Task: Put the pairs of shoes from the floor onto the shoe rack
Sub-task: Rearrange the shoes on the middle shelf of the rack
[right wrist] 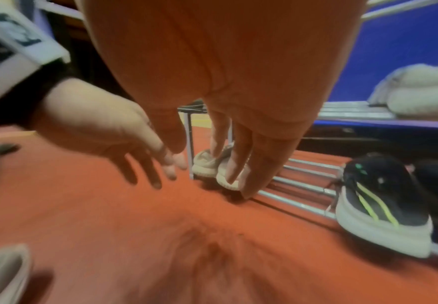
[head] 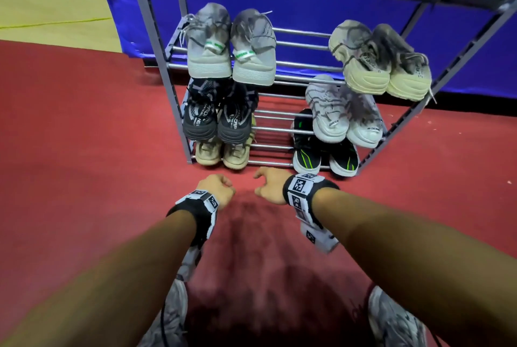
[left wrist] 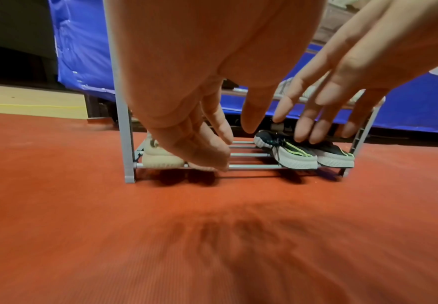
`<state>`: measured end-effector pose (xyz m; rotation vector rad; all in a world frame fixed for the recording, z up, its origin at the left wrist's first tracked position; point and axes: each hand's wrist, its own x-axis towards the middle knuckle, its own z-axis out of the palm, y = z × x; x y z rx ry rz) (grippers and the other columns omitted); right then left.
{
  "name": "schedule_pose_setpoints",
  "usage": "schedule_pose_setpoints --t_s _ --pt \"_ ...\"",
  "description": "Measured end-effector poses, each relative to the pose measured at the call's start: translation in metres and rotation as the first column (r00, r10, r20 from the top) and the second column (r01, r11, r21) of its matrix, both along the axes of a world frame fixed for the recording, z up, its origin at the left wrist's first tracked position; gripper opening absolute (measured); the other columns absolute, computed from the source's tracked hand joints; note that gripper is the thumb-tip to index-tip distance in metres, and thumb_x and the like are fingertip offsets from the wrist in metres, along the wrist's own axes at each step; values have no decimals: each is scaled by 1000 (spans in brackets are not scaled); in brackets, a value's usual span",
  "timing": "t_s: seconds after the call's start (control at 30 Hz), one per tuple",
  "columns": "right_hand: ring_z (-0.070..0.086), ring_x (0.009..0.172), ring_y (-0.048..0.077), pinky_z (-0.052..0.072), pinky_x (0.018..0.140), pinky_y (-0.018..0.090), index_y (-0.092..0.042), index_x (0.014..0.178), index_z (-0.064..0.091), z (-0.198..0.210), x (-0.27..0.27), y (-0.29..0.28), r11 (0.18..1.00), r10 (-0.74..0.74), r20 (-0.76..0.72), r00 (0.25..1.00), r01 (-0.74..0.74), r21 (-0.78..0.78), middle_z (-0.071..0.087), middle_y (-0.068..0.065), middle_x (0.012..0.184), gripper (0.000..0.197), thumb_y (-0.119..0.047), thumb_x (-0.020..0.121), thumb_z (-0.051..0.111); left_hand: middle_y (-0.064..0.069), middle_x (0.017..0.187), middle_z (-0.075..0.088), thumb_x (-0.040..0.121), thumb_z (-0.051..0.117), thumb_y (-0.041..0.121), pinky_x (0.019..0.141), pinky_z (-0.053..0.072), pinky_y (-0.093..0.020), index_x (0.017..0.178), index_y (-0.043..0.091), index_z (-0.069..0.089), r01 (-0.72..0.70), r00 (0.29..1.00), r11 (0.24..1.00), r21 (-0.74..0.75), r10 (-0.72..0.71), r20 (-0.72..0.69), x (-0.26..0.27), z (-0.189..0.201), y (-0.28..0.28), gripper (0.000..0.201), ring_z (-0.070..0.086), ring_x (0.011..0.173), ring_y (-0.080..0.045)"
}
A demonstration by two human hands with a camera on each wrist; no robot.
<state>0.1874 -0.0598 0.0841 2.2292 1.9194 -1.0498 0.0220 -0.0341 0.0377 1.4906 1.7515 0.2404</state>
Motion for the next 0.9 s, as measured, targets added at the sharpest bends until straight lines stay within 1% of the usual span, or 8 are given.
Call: schedule_pose_setpoints --t_s 0.1,0.17,0.23,0.37,0.43,0.57,0.73,0.9 --pt "58 86 20 40 77 22 -22 128 55 -25 -3 -6 976 -215 -136 967 219 20 61 2 94 41 -31 88 62 -3 108 72 83 68 26 92 47 -25 93 24 68 -5 1000 999 -40 5 -7 3 -11 -11 10 65 104 -25" --pt "56 78 20 39 72 23 -23 123 56 -44 -4 -15 963 -265 -174 948 269 -4 61 0 88 36 -30 88 62 -3 109 71 85 67 26 90 45 -24 100 21 70 -7 1000 999 -45 7 -2 9 -14 -15 16 64 105 -25" --pt "56 76 20 42 71 25 -22 124 56 -57 -4 -26 958 -286 -218 933 283 -45 60 0 90 38 -27 87 62 -2 108 71 85 66 25 89 44 -23 101 21 70 -7 1000 999 -47 8 17 18 -14 -18 17 64 104 -24" --pt "56 79 19 42 72 24 -20 124 56 -69 8 -35 906 -420 -271 866 417 -71 60 0 92 36 -26 89 62 -1 109 71 85 65 25 90 45 -22 99 22 69 22 999 998 -65 -19 41 38 -17 -21 15 65 103 -23" --pt "57 80 19 42 72 23 -20 123 57 -72 14 -36 895 -441 -273 855 443 -58 62 1 95 35 -26 89 61 -1 109 71 85 65 25 89 45 -22 98 22 69 31 999 998 -63 -29 39 48 -16 -21 14 65 102 -22" --pt "64 101 22 45 83 23 -17 124 58 -72 21 -35 881 -460 -300 836 471 -37 67 2 116 34 -24 91 60 -1 108 71 86 65 23 85 45 -23 96 24 68 78 997 995 -59 -76 31 69 -17 -20 11 65 100 -22" --pt "65 106 25 48 90 27 -18 117 60 -76 27 -32 843 -516 -333 789 537 -32 69 5 114 28 -21 90 58 -6 106 71 92 55 23 80 45 -24 97 19 69 97 995 995 -32 -96 11 91 -22 -22 15 65 95 -25" --pt "59 117 27 43 99 28 -16 133 53 -70 56 -23 820 -548 -308 778 573 -13 61 8 130 43 -26 92 58 -6 109 70 93 55 26 86 46 -28 105 19 68 122 993 992 -20 -122 4 117 -24 -9 20 64 102 -29"
